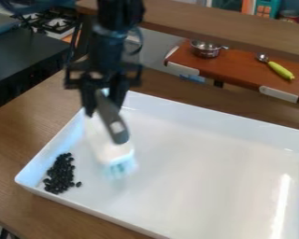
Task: Sweep into pile
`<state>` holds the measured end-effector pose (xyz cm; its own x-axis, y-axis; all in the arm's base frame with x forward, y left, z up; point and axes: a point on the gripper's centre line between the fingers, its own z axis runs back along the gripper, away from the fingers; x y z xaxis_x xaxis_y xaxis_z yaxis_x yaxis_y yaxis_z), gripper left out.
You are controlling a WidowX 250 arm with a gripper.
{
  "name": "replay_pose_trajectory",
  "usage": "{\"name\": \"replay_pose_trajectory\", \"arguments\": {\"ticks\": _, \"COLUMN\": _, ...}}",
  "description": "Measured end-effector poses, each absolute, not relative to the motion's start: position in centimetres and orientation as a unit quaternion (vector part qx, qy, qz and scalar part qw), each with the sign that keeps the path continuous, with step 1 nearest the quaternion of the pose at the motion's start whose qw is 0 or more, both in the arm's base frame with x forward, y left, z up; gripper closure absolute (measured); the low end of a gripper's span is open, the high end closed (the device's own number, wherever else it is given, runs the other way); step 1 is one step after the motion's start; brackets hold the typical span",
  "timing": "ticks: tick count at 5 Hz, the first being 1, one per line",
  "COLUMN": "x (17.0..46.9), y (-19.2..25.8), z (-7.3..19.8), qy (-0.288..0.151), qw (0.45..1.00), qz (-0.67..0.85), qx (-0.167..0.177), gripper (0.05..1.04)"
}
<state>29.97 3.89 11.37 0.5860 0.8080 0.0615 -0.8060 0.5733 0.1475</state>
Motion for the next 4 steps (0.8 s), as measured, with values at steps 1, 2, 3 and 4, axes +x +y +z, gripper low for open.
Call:
{"name": "replay_pose_trajectory", "arguments": {"ticks": 1, "x": 31.6, "y": 1.7, "z": 12.6, "qy": -0.002, "qw": 0.896, "qz": 0.437, "qx": 0.076, "gripper": 0.603}}
{"name": "replay_pose_trajectory", "arguments": {"ticks": 2, "x": 33.0, "y": -1.2, "z": 13.0, "qy": -0.012, "qw": 0.918, "qz": 0.382, "qx": 0.108, "gripper": 0.602}}
{"name": "replay_pose_trajectory", "arguments": {"ticks": 3, "x": 34.1, "y": -4.8, "z": 12.2, "qy": -0.017, "qw": 0.944, "qz": 0.297, "qx": 0.142, "gripper": 0.603}}
{"name": "replay_pose_trajectory", "arguments": {"ticks": 4, "x": 35.3, "y": -7.3, "z": 10.9, "qy": -0.021, "qw": 0.959, "qz": 0.229, "qx": 0.168, "gripper": 0.603}}
